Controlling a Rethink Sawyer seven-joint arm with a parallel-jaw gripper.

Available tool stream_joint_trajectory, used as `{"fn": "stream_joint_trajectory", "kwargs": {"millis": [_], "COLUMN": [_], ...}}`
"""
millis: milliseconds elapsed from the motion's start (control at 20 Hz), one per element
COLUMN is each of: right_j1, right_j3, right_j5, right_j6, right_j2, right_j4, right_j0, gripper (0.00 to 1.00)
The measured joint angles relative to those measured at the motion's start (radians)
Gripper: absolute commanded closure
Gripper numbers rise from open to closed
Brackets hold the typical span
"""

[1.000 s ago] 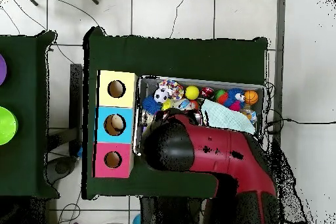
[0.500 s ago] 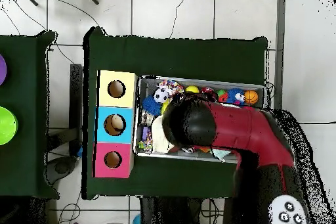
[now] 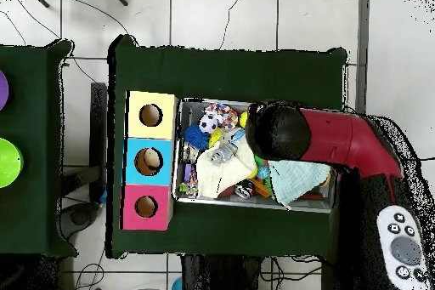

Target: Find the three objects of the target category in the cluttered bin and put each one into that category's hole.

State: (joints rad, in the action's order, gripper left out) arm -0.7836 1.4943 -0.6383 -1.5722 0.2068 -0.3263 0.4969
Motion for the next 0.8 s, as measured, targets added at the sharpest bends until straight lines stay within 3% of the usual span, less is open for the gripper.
{"fn": "stream_joint_trajectory", "kwargs": {"millis": [400, 800], "right_j1": [0.087, 0.121], "right_j3": [-0.086, -0.093], "right_j5": [-0.002, -0.002], "right_j6": [0.0, 0.0], "right_j2": [0.06, 0.145], "right_j4": [-0.006, -0.008], "right_j0": [0.031, 0.058], "gripper": [0.0, 0.0]}}
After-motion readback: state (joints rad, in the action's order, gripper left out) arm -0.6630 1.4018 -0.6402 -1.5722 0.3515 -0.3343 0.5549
